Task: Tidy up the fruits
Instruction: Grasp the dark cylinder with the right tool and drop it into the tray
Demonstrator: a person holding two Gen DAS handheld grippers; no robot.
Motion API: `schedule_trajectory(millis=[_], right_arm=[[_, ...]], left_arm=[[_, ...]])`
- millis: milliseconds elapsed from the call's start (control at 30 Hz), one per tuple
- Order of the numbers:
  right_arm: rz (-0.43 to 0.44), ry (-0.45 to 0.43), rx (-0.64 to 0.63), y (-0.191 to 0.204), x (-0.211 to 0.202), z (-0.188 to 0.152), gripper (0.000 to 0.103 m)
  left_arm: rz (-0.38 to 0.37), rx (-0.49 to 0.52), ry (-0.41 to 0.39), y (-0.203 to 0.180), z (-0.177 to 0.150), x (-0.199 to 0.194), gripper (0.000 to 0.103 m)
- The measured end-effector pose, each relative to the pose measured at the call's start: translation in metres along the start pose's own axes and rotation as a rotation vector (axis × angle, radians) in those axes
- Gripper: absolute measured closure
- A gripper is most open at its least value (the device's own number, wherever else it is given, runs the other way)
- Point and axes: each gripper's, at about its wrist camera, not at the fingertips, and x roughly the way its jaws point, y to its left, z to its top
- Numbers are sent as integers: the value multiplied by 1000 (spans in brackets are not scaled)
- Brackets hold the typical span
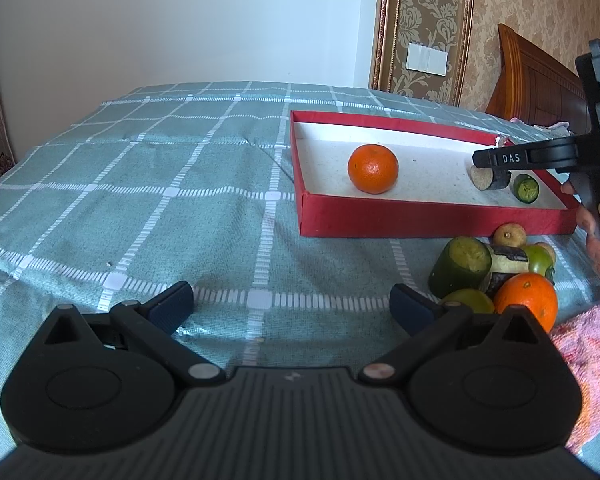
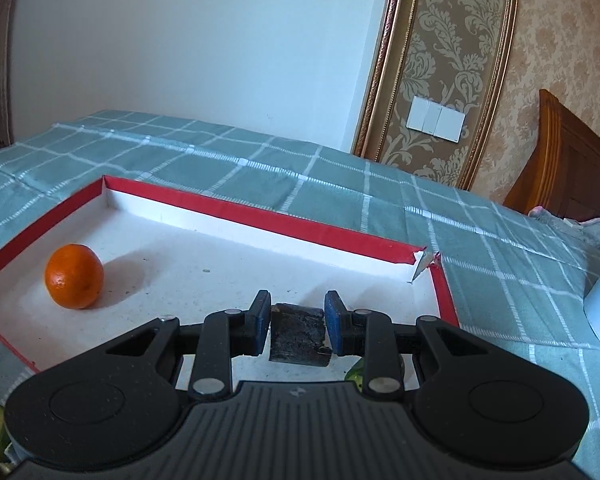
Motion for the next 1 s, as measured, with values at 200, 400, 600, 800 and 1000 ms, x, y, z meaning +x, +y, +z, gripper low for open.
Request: schedule_trajectory(millis=[200,400,600,800,1000], right_arm=[[-12,-1,-21,1,4,0,74],[-12,-2,-24,1,5,0,74],[6,21,-13,-2,7,0,57],[17,-109,39,-13,-25,1,24],[9,-94,131,-38,-59,-16,13]], left_arm=[[0,0,0,0,0,0,0],[3,4,2,-1,0,0,0],[6,6,3,-2,0,1,0],[5,6,4,-2,0,2,0],[4,4,3,-2,0,2,0]])
